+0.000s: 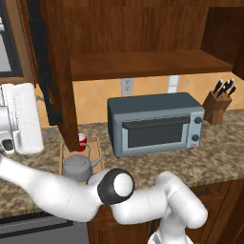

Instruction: Pick the kettle from the counter and place it on the tray. Then pick the mug from the cabinet and place it on the tray. Then close the cabinet doors.

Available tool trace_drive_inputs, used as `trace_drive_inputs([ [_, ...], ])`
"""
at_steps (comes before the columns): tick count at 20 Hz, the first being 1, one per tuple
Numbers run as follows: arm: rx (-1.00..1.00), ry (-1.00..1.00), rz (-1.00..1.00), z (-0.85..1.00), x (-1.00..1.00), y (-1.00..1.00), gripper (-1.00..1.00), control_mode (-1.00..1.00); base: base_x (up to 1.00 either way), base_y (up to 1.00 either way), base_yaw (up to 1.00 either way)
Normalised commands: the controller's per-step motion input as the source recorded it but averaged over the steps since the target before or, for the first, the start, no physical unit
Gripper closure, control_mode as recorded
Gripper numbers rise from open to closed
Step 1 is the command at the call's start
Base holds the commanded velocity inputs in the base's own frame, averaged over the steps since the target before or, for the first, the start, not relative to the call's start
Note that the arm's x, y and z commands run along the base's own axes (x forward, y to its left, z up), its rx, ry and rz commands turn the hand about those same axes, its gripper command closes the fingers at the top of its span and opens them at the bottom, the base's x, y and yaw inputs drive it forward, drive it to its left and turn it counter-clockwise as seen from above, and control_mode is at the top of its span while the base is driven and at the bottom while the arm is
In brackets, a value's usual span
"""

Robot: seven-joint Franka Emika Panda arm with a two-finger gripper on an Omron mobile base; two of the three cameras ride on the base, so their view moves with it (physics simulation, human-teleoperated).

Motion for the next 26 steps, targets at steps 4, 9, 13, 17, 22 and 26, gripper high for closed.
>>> trace_drive_inputs([
  [4,0.07,0.01,-0.36,0.41,-0.09,-0.72,-1.00,-1.00,0.00,0.00,0.00],
  [9,0.04,0.00,-0.14,0.17,0.03,-0.95,-1.00,-1.00,0.00,0.00,0.00],
  [13,0.00,-0.05,0.00,0.34,0.35,-0.73,-1.00,-1.00,0.00,0.00,0.00],
  [17,0.00,-0.08,0.00,0.45,0.41,-0.57,-1.00,-1.00,0.00,0.00,0.00],
  [22,0.01,-0.14,0.05,0.27,0.40,-0.59,-1.00,-1.00,0.00,0.00,0.00],
  [26,0.09,-0.12,0.23,0.12,0.49,-0.62,-1.00,-1.00,0.00,0.00,0.00],
])
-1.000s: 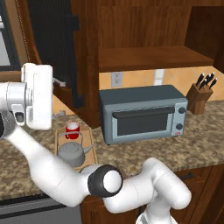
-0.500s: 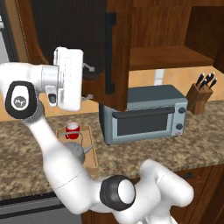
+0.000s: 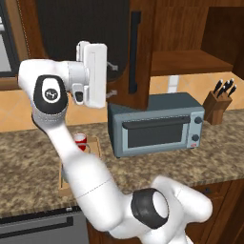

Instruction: Pick the kettle from the counter and place it on the tray. Then pick the mug from the cabinet and place it on the tray. Then close the cabinet doors.

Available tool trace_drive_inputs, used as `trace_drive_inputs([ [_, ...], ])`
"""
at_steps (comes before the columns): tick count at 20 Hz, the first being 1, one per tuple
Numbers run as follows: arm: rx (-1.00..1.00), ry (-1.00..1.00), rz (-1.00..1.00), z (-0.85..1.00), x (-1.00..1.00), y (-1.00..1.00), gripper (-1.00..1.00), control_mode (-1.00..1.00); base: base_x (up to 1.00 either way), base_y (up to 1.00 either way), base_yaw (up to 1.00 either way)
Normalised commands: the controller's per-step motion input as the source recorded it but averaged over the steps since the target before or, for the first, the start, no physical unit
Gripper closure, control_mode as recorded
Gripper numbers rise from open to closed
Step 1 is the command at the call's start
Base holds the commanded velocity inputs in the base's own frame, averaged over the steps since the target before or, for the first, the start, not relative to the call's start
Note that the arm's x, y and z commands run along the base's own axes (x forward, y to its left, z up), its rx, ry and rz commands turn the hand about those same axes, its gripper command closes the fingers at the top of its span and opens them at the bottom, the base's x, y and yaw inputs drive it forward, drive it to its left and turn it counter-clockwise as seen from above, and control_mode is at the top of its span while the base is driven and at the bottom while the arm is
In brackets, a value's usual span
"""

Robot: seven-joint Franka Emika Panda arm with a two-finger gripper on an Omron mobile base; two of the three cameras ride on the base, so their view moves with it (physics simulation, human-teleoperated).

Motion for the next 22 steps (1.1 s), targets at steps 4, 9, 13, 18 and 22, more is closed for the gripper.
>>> trace_drive_inputs([
  [4,0.12,-0.13,0.29,0.12,0.51,-0.56,-1.00,-1.00,0.00,0.00,0.00],
  [9,0.11,-0.14,0.29,0.13,0.58,-0.53,-1.00,-1.00,0.00,0.00,0.00],
  [13,0.12,-0.17,0.31,0.00,0.70,-0.52,-1.00,-1.00,0.00,0.00,0.00],
  [18,0.10,-0.19,0.30,-0.16,0.66,-0.47,-1.00,-1.00,0.00,0.00,0.00],
  [22,0.12,-0.13,0.25,-0.15,0.76,-0.36,-1.00,-1.00,0.00,0.00,0.00],
])
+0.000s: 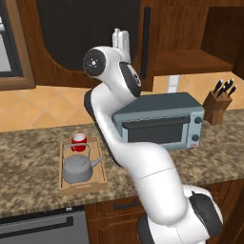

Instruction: Pick the kettle from the counter and place it on the tray. Then pick the mug from the cabinet and place it on the tray. Then close the cabinet doors.

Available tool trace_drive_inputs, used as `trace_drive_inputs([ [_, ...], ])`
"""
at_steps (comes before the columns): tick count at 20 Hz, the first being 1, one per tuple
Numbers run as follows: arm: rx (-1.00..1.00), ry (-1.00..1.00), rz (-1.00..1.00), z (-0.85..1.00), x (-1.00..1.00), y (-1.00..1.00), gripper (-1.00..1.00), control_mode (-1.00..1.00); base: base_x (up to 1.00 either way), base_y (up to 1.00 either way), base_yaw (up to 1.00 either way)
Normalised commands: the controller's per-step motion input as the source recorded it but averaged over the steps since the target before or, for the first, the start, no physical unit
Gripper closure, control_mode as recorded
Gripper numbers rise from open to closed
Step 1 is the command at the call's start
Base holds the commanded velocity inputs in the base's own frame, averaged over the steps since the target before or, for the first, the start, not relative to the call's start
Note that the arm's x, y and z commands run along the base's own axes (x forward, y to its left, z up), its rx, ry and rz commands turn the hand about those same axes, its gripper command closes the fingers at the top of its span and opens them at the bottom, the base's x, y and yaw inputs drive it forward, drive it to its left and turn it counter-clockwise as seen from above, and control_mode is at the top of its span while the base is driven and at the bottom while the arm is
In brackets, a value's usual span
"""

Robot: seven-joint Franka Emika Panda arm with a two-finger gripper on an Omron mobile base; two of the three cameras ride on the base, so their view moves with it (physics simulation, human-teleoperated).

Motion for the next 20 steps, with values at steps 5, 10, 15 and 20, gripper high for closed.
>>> trace_drive_inputs([
  [5,0.12,-0.08,0.24,-0.16,0.84,-0.23,-1.00,-1.00,0.00,0.00,0.00],
  [10,0.13,-0.04,0.23,-0.13,0.78,-0.10,-1.00,-1.00,0.00,0.00,0.00],
  [15,0.13,-0.02,0.22,-0.19,0.79,-0.05,-1.00,-1.00,0.00,0.00,0.00],
  [20,0.14,0.00,0.20,-0.16,0.83,-0.02,-1.00,-1.00,0.00,0.00,0.00],
])
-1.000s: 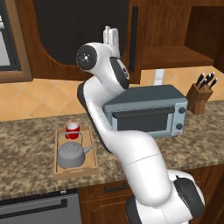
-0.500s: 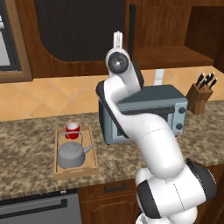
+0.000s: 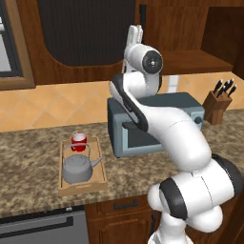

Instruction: Pick the kettle from the counter and place it on the tray. Then pick the mug from the cabinet and place it on the tray. Then close the cabinet doors.

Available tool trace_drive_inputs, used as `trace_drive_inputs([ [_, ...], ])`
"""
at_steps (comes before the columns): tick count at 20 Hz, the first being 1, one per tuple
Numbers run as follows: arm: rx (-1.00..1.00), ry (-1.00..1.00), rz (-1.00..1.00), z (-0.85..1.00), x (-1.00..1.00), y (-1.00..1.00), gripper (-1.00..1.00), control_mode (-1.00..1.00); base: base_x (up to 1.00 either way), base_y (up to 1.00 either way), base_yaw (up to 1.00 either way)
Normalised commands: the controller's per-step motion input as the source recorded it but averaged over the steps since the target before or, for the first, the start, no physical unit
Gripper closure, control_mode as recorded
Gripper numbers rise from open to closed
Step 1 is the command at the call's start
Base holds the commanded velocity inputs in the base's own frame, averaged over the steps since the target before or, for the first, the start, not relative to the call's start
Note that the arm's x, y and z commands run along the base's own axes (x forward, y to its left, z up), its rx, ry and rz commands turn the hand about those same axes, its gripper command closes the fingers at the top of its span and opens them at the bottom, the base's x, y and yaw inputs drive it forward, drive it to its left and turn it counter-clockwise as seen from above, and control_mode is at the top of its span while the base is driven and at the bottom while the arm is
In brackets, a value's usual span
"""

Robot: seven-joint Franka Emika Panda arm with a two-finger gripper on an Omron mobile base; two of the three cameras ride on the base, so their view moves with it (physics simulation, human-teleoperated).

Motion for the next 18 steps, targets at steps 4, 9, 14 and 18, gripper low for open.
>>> trace_drive_inputs([
  [4,0.07,-0.04,0.13,-0.23,-0.10,0.00,-1.00,-1.00,0.00,0.00,0.00],
  [9,0.06,-0.11,0.04,-0.33,-0.96,0.08,-1.00,-1.00,0.00,0.00,0.00],
  [14,0.05,-0.04,0.00,0.15,-0.80,0.06,-1.00,-1.00,0.00,0.00,0.00],
  [18,0.07,0.00,-0.03,0.58,-0.86,-0.03,-1.00,-1.00,0.00,0.00,0.00],
])
